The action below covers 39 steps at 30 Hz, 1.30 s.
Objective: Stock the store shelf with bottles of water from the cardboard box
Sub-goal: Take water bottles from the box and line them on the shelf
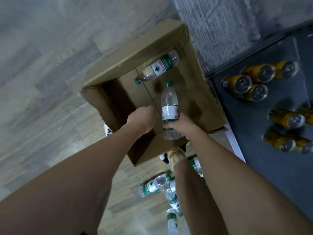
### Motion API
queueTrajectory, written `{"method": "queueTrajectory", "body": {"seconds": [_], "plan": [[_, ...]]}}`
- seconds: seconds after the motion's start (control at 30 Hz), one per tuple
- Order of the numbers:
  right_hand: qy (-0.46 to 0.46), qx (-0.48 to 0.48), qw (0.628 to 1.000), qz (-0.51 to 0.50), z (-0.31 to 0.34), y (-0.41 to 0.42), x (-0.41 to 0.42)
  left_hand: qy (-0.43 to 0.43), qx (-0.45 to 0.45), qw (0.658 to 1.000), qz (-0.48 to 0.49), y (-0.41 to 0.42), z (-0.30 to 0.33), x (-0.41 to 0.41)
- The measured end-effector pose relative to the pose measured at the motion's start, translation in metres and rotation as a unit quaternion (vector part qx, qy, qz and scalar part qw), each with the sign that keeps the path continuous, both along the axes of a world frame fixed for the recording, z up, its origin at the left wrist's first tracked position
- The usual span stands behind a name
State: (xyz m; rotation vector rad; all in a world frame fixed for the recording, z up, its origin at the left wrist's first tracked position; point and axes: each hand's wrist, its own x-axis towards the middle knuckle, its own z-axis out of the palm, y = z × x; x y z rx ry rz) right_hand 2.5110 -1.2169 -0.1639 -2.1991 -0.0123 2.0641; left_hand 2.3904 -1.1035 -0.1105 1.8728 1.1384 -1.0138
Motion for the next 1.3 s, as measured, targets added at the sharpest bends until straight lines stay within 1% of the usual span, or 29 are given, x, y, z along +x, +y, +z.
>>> {"method": "queueTrajectory", "body": {"seconds": [0.03, 0.1, 0.17, 0.3, 0.37, 0.43, 0.53, 0.63, 0.7, 0.8, 0.97, 1.07, 1.13, 1.23, 1.3], "plan": [[-0.008, -0.003, 1.000, 0.003, 0.010, -0.001, 0.000, 0.000, 0.002, 1.000, -0.003, 0.000, 0.009, -0.003], [-0.019, 0.014, 1.000, -0.001, 0.068, 0.013, 0.007, -0.011, 0.005, 1.000, -0.015, 0.018, 0.055, -0.004], [-0.031, 0.050, 0.998, -0.006, 0.122, 0.035, 0.018, -0.034, 0.003, 0.999, -0.016, 0.044, 0.099, 0.006], [-0.055, 0.106, 0.992, -0.028, 0.261, 0.057, 0.012, -0.080, -0.017, 0.992, -0.097, 0.078, 0.228, 0.012], [-0.103, 0.149, 0.983, -0.030, 0.322, 0.069, 0.013, -0.112, 0.005, 0.986, -0.126, 0.096, 0.290, 0.021], [-0.147, 0.197, 0.968, -0.049, 0.372, 0.079, 0.015, -0.140, 0.046, 0.978, -0.148, 0.114, 0.351, 0.030], [-0.222, 0.248, 0.934, -0.126, 0.467, 0.090, 0.015, -0.169, 0.089, 0.964, -0.186, 0.135, 0.434, 0.044], [-0.274, 0.294, 0.895, -0.196, 0.554, 0.091, 0.012, -0.214, 0.129, 0.939, -0.237, 0.145, 0.510, 0.059], [-0.311, 0.316, 0.867, -0.227, 0.600, 0.090, 0.017, -0.253, 0.151, 0.917, -0.270, 0.149, 0.560, 0.073], [-0.355, 0.356, 0.831, -0.239, 0.675, 0.089, 0.033, -0.306, 0.178, 0.879, -0.318, 0.155, 0.640, 0.103], [-0.425, 0.417, 0.747, -0.296, 0.792, 0.063, 0.059, -0.379, 0.226, 0.815, -0.375, 0.131, 0.762, 0.151], [-0.476, 0.435, 0.690, -0.327, 0.837, 0.036, 0.072, -0.404, 0.231, 0.790, -0.399, 0.110, 0.805, 0.168], [-0.503, 0.436, 0.665, -0.338, 0.857, 0.016, 0.078, -0.428, 0.232, 0.775, -0.402, 0.097, 0.823, 0.177], [-0.527, 0.426, 0.641, -0.361, 0.883, -0.012, 0.081, -0.466, 0.238, 0.739, -0.423, 0.074, 0.845, 0.190], [-0.541, 0.413, 0.637, -0.363, 0.895, -0.029, 0.087, -0.475, 0.237, 0.722, -0.443, 0.057, 0.859, 0.199]]}}
